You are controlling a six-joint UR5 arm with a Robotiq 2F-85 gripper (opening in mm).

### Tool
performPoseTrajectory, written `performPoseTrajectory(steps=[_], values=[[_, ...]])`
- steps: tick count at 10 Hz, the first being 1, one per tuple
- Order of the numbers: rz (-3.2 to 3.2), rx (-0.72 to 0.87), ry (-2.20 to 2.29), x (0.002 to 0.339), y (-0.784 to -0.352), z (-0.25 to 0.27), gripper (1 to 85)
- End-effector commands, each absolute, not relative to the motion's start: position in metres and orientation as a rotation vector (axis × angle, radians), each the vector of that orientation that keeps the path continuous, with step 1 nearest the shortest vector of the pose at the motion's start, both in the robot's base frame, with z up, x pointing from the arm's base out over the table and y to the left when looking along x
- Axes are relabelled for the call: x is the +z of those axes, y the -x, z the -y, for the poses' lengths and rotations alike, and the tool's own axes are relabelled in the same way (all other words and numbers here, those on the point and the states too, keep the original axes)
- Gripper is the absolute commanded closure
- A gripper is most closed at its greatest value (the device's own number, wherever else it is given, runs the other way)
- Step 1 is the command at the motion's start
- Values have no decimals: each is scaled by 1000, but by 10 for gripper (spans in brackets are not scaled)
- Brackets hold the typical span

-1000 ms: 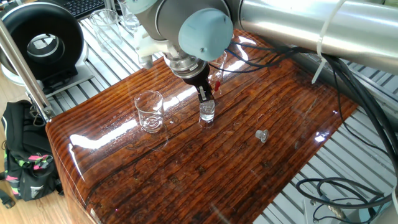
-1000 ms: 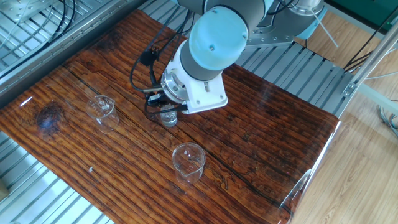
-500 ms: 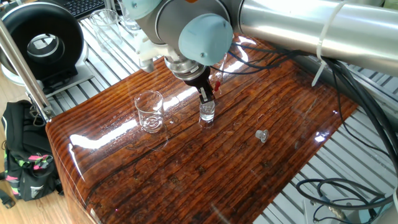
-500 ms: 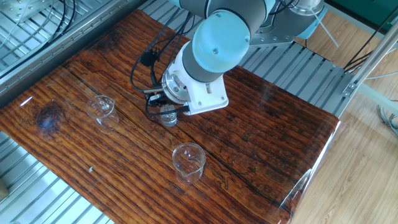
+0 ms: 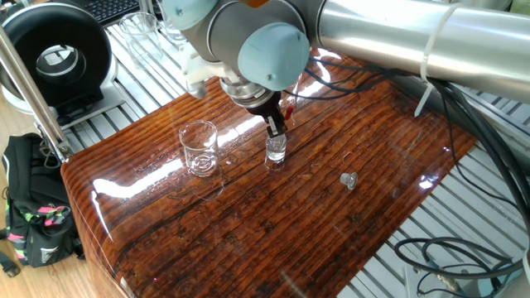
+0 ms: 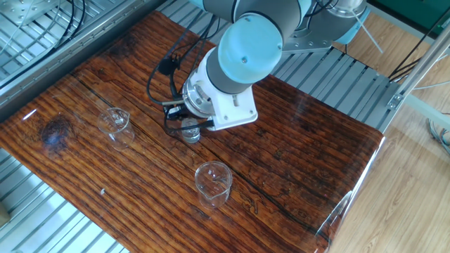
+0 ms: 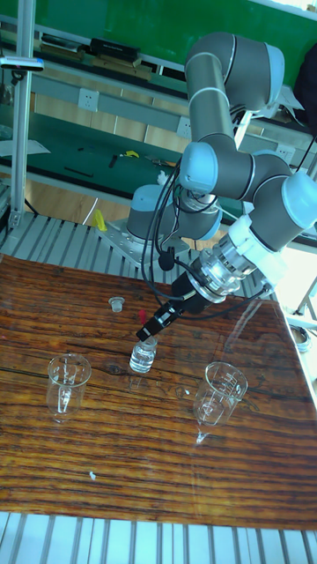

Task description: Transfer liquid using a dropper

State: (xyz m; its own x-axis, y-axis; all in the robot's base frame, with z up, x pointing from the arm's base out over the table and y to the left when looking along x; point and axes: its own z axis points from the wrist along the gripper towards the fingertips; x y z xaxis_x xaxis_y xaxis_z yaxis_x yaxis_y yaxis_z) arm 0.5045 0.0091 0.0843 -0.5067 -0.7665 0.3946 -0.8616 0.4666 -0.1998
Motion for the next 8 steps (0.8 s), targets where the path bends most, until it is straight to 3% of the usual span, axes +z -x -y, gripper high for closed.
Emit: performPoseTrajectory(steps=[1, 8], values=[[2478, 546, -1387, 83, -504, -9, 643], [2480, 556, -1372, 92, -502, -7, 763]])
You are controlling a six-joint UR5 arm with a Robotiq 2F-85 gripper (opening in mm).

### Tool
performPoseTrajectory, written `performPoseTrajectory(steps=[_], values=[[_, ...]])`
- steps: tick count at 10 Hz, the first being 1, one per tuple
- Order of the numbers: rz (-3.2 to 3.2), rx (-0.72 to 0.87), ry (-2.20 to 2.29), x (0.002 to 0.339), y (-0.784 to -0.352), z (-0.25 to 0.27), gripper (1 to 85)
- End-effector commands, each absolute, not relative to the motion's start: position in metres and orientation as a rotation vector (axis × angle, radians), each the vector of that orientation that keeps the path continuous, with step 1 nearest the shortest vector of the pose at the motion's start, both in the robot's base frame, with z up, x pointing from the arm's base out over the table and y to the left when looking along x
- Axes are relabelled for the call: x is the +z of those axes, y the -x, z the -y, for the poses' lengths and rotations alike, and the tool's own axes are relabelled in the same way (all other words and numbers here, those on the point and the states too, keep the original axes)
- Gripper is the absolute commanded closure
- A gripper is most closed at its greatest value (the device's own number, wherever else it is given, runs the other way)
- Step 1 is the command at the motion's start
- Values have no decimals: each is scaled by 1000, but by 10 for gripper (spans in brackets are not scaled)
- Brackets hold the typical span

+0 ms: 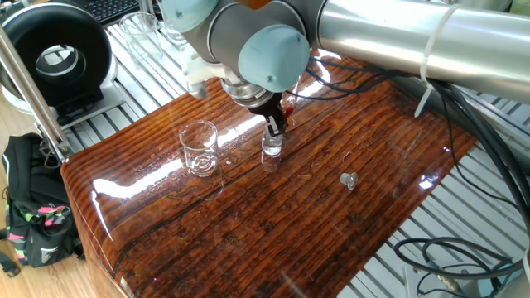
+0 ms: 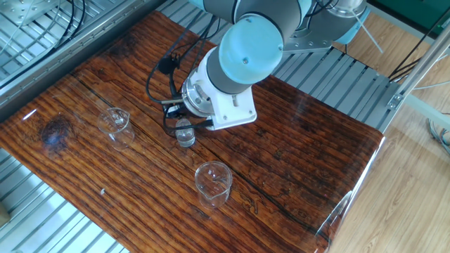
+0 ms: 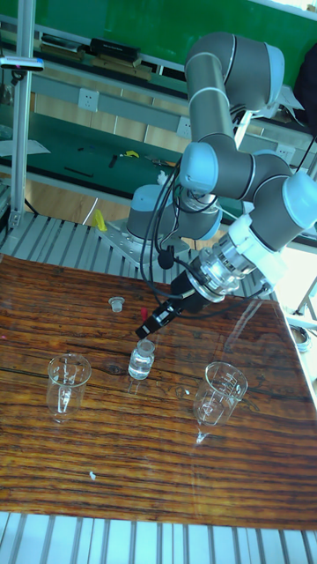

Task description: Transfer liquid using a dropper

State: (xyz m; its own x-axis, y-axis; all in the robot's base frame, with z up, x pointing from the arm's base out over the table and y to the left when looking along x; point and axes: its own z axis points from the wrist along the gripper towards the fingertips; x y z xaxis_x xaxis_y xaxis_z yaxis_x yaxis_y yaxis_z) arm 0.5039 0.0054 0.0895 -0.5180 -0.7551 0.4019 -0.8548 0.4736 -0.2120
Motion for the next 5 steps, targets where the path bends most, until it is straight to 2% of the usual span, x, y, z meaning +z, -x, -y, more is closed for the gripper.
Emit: performPoseTrajectory(steps=[1, 5], values=[[2477, 553, -1372, 97, -501, -7, 770], [2476, 533, -1389, 120, -502, -2, 790]])
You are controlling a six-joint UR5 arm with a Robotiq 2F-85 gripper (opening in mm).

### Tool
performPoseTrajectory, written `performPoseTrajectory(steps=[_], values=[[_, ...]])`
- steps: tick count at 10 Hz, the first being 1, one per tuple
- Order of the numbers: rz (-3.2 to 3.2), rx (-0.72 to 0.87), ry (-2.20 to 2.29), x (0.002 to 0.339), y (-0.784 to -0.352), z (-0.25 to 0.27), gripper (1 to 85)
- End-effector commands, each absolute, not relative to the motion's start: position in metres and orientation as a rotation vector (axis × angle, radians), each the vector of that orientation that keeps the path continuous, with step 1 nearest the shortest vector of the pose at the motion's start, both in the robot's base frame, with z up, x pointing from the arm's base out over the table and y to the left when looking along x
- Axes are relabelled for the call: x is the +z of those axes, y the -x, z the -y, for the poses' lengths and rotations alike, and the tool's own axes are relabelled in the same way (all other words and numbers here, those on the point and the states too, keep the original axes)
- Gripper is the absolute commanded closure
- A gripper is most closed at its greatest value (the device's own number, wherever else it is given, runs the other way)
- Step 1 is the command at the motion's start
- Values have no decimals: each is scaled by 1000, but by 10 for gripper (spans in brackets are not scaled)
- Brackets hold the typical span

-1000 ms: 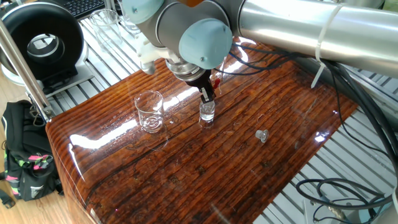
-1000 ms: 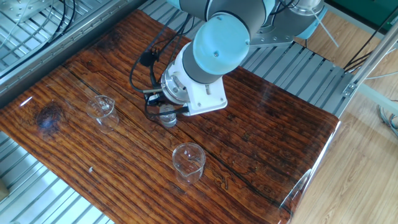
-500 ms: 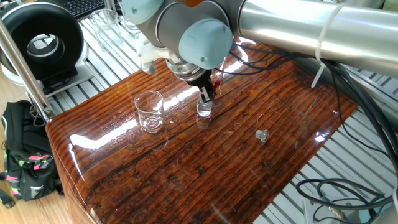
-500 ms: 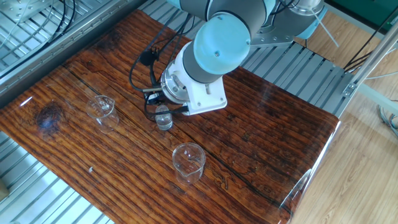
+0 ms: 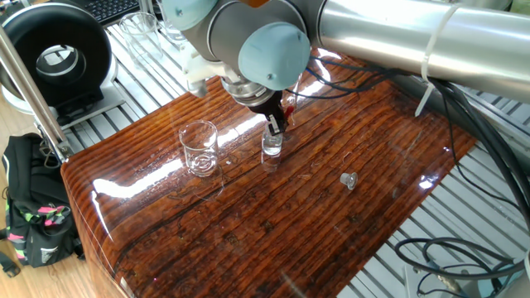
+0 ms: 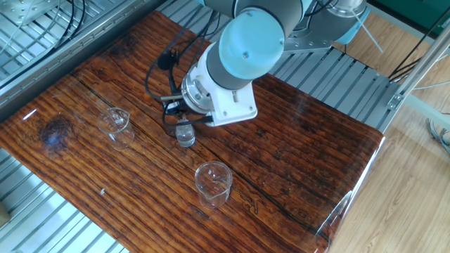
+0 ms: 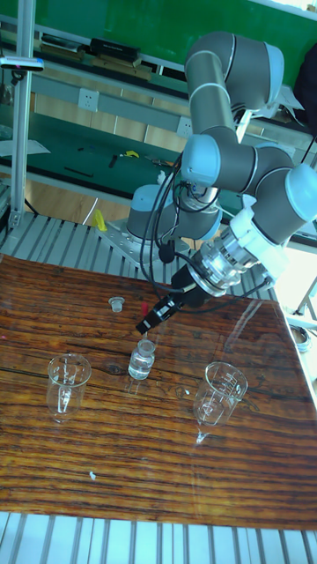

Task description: Transfer liquid using a dropper

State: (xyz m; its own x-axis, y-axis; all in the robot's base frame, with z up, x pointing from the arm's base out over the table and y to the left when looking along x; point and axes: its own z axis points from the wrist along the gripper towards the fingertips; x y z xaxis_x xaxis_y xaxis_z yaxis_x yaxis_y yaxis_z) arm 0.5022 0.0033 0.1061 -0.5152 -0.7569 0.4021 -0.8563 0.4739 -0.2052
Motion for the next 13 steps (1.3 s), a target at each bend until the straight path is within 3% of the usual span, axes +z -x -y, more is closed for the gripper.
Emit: performPoseTrajectory(steps=[1, 5, 13], values=[[2483, 519, -1393, 126, -502, -1, 790], [2560, 500, -1392, 149, -510, 7, 837], [2572, 378, -1421, 174, -492, 14, 837]])
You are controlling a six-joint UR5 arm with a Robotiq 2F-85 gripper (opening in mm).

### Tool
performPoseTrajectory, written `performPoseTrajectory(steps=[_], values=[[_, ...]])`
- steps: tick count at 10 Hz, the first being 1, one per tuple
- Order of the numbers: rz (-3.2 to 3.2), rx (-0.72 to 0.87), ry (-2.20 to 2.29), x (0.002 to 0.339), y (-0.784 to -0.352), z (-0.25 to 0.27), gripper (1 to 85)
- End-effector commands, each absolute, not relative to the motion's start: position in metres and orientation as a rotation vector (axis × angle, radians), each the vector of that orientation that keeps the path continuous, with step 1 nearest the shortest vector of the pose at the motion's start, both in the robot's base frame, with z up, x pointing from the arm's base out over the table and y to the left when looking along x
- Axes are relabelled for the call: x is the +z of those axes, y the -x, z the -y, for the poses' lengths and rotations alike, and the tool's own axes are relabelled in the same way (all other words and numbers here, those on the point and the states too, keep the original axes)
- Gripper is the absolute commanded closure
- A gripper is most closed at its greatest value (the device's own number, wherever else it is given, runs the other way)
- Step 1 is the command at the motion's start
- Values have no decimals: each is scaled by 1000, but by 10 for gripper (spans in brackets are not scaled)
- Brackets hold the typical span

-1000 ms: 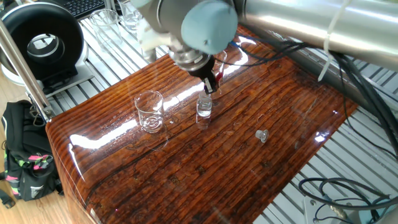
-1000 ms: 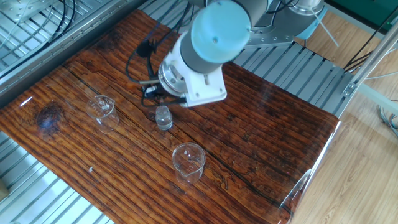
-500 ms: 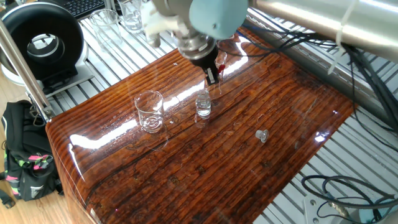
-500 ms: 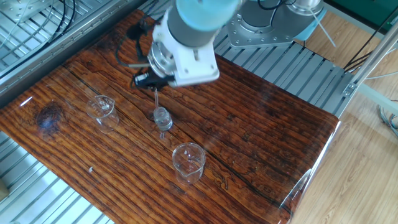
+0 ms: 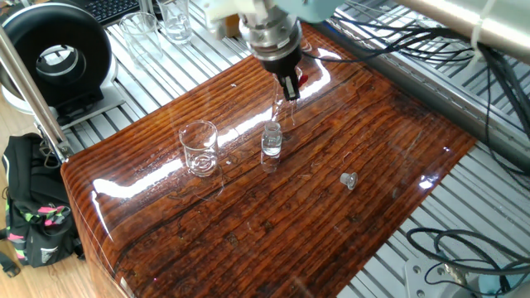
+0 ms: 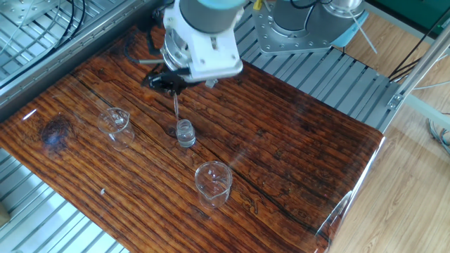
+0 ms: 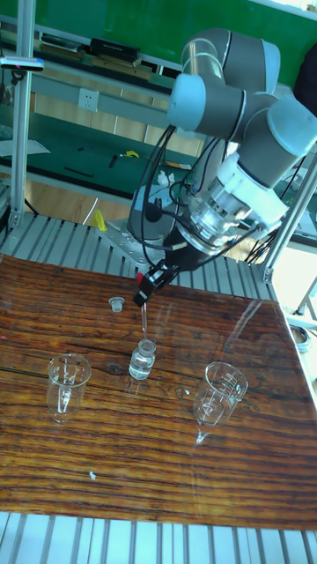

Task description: Transfer liquid using a dropper

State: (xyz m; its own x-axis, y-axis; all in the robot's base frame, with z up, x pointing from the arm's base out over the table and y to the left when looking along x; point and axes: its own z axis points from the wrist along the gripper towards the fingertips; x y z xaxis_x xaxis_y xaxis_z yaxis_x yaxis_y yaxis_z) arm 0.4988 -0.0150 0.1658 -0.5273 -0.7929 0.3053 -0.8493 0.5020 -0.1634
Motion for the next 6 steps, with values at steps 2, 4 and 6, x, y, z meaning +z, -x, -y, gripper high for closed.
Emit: performPoseTrajectory(steps=[2, 4, 6], values=[[2580, 359, -1432, 180, -493, 20, 837], [2606, 383, -1432, 189, -499, 35, 837], [2623, 386, -1432, 201, -499, 54, 837]])
